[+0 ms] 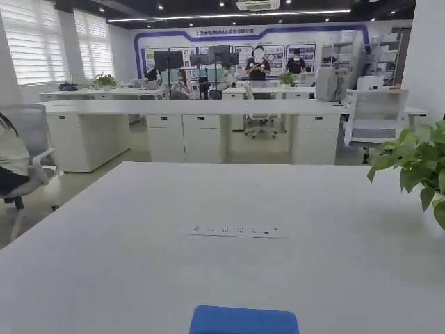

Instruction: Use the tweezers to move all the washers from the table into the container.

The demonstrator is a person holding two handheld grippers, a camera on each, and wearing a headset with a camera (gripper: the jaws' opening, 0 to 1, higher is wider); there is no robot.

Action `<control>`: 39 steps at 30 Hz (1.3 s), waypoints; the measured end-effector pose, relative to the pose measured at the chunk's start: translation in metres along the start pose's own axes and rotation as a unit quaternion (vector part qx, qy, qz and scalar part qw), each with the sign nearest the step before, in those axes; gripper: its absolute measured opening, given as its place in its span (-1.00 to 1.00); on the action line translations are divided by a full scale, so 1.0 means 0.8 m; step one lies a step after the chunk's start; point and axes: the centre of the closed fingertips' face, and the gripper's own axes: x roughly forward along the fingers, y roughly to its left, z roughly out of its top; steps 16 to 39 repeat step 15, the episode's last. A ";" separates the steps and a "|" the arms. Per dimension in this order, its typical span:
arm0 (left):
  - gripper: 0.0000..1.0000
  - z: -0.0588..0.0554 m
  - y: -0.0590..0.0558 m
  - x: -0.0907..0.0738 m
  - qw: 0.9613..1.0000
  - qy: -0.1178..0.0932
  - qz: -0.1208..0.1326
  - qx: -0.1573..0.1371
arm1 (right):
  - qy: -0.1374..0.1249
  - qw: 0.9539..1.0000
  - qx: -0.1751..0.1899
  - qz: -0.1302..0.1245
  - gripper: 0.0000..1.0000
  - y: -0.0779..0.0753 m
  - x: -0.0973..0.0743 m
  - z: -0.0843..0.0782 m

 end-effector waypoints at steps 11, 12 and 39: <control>0.97 0.022 0.023 -0.021 0.996 -0.068 0.053 0.004 | -0.047 0.998 0.029 -0.027 0.98 -0.005 -0.004 0.014; 0.97 0.023 0.023 -0.021 0.996 -0.071 0.053 0.001 | -0.051 0.998 0.030 -0.031 0.98 -0.006 -0.005 0.015; 0.97 0.026 0.027 -0.022 0.996 -0.077 0.052 -0.005 | -0.048 0.998 0.034 -0.033 0.98 -0.006 -0.005 0.013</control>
